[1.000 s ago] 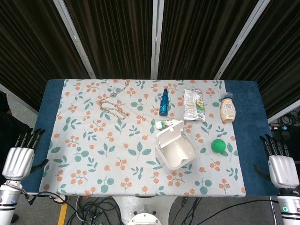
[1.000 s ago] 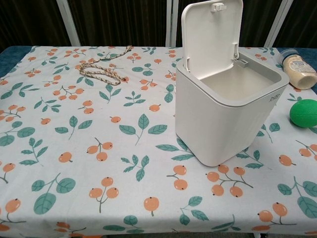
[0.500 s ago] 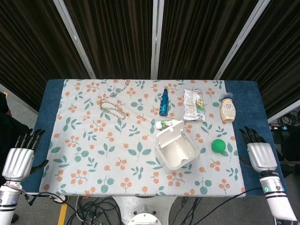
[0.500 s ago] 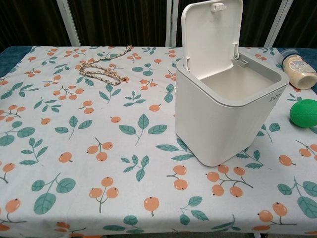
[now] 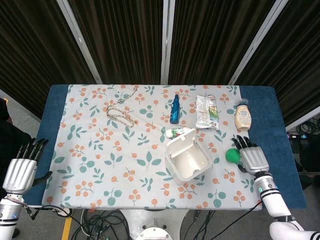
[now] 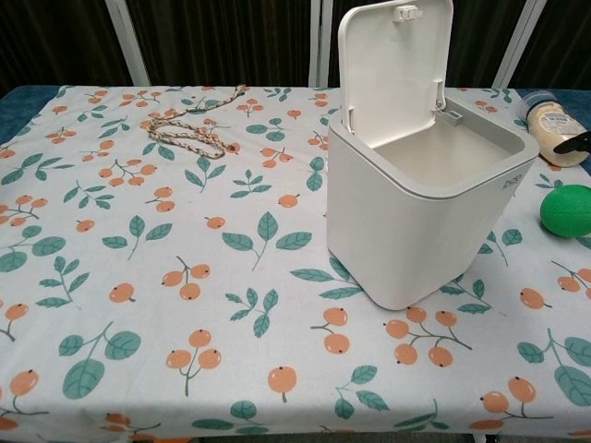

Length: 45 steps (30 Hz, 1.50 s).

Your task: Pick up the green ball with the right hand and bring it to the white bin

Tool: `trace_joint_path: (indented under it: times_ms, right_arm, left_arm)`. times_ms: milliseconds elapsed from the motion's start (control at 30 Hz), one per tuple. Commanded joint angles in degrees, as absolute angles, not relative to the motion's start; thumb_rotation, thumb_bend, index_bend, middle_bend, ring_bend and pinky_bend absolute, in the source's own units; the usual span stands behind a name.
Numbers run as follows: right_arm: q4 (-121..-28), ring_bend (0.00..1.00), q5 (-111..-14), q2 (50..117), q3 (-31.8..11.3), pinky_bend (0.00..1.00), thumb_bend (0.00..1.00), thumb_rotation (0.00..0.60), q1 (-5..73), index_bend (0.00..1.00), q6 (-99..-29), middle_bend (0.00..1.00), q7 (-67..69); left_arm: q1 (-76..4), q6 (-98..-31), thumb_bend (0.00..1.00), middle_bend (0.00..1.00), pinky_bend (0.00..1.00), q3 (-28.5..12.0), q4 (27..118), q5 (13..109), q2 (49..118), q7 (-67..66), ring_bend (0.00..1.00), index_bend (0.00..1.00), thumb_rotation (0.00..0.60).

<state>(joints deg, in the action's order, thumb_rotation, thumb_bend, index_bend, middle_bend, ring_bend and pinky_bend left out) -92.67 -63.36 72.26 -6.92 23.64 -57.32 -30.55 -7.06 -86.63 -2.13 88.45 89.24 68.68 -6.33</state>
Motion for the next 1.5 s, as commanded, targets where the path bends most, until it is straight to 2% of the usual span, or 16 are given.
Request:
trace_joint_path:
  times_ms: [33, 333, 467, 633, 767, 900, 1100, 1500]
  right_arm:
    - [-92.2, 0.06, -61.9, 73.5, -6.6, 0.30, 0.18, 0.600, 24.7, 0.00, -57.5, 0.01, -32.7]
    - [-92.9, 0.20, -57.6, 74.2, -5.5, 0.40, 0.19, 0.600, 27.3, 0.03, -56.0, 0.12, -36.9]
    - [-92.9, 0.26, -57.5, 74.6, -4.9, 0.46, 0.21, 0.600, 27.8, 0.13, -56.5, 0.18, -37.4]
    - [-92.6, 0.35, -57.4, 75.0, -4.3, 0.53, 0.24, 0.600, 28.4, 0.21, -56.9, 0.26, -37.5]
    - [-92.4, 0.44, -57.7, 75.2, -3.6, 0.62, 0.29, 0.600, 28.4, 0.32, -57.9, 0.36, -37.5]
    - [-92.5, 0.49, -58.4, 74.8, -3.5, 0.67, 0.34, 0.600, 28.3, 0.42, -58.4, 0.44, -36.1]
    - [-95.6, 0.50, -65.5, 70.9, -4.6, 0.68, 0.35, 0.600, 26.3, 0.51, -63.6, 0.47, -28.4]
    - [-111.3, 0.50, -80.4, 56.6, -7.6, 0.68, 0.35, 0.600, 23.0, 0.54, -74.3, 0.48, -19.4]
  left_arm:
    - [-7.1, -86.3, 0.16, 0.10, 0.10, -2.3, 87.9, 88.7, 69.0, -6.3, 0.04, 0.08, 0.600]
    - [-7.0, -85.3, 0.16, 0.10, 0.10, -2.4, 86.9, 87.0, 69.6, -6.1, 0.03, 0.09, 0.600]
    - [-6.9, -85.3, 0.16, 0.10, 0.10, -2.5, 87.0, 86.8, 69.5, -6.1, 0.04, 0.09, 0.600]
    - [-6.9, -85.4, 0.16, 0.10, 0.10, -2.6, 87.1, 86.5, 69.5, -6.5, 0.04, 0.09, 0.600]
    - [-6.8, -85.3, 0.16, 0.10, 0.11, -2.7, 87.2, 86.2, 69.5, -6.7, 0.03, 0.09, 0.600]
    - [-6.7, -85.2, 0.16, 0.10, 0.11, -2.7, 87.5, 85.7, 69.5, -6.9, 0.03, 0.09, 0.600]
    - [-6.7, -85.3, 0.16, 0.10, 0.11, -2.8, 88.2, 85.7, 69.3, -7.7, 0.03, 0.09, 0.600]
    - [-7.0, -84.3, 0.16, 0.10, 0.13, -2.8, 89.0, 84.9, 69.4, -9.2, 0.03, 0.09, 0.600]
